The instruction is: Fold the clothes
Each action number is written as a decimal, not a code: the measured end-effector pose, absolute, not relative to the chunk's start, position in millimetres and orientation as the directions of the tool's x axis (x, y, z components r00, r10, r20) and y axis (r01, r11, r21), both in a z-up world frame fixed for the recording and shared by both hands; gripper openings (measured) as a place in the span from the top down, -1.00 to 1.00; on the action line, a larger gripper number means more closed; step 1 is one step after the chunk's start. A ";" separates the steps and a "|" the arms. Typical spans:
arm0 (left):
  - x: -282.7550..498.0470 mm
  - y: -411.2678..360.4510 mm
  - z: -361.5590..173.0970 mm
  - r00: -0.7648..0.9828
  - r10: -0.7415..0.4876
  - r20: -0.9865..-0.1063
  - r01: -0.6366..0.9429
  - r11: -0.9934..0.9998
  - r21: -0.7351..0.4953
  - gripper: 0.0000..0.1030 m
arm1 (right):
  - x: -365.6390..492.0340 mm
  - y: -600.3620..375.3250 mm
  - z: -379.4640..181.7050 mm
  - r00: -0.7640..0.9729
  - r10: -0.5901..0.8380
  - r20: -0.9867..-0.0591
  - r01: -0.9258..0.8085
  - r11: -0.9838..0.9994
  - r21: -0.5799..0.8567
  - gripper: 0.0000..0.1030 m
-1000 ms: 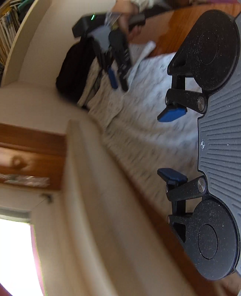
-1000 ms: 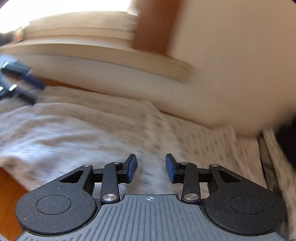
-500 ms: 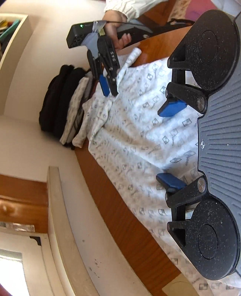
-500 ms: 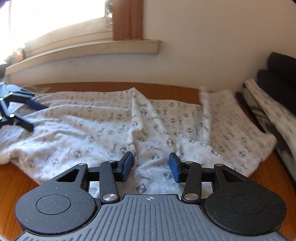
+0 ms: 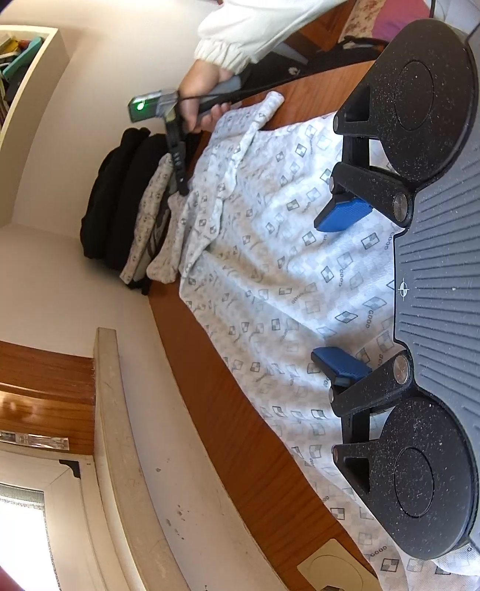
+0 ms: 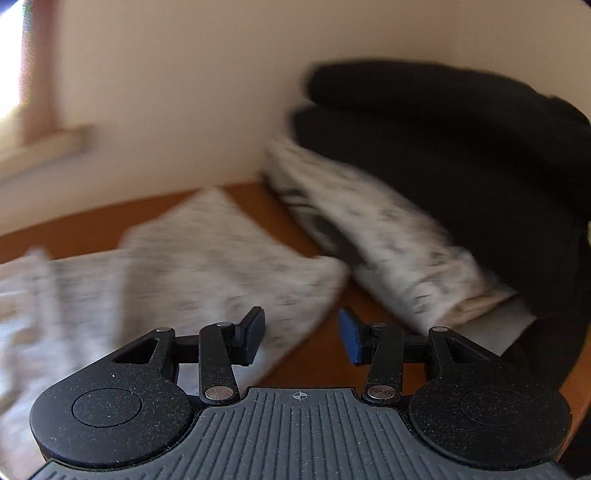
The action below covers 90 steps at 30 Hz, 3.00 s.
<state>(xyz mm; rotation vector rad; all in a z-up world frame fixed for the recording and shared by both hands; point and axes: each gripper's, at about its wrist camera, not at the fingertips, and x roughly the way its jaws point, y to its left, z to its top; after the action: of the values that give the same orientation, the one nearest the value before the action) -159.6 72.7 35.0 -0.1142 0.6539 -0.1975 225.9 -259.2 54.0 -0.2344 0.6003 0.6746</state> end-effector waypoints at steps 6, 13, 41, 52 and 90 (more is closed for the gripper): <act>-159.7 70.9 35.1 0.773 -0.219 -0.595 0.153 0.975 -0.161 -0.46 | 229.6 -245.5 54.4 0.595 0.526 -0.607 -0.679 0.734 -0.030 0.28; -159.9 70.5 34.3 0.772 -0.219 -0.597 0.153 0.975 -0.159 -0.48 | 146.0 -260.2 74.3 0.831 0.434 -0.348 -0.556 0.676 -0.484 0.88; -158.5 68.3 33.7 0.774 -0.201 -0.601 0.145 0.979 -0.140 -0.58 | -0.1 -316.2 65.9 0.355 0.757 -0.549 -0.911 0.413 -0.020 0.16; -158.0 67.8 33.3 0.774 -0.198 -0.602 0.145 0.980 -0.136 -0.58 | -4.1 -309.1 58.4 0.349 0.771 -0.533 -0.917 0.398 -0.025 0.32; -166.5 61.7 34.2 0.728 -0.276 -0.627 0.262 0.958 -0.118 -0.86 | 151.7 -344.3 43.1 0.582 0.610 -0.538 -0.735 0.678 -0.027 0.29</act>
<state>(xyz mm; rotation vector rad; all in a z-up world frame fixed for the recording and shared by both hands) -166.5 61.7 34.2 -0.0215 0.6945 -0.2967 151.7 -344.3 43.1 -0.2590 0.5241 0.7949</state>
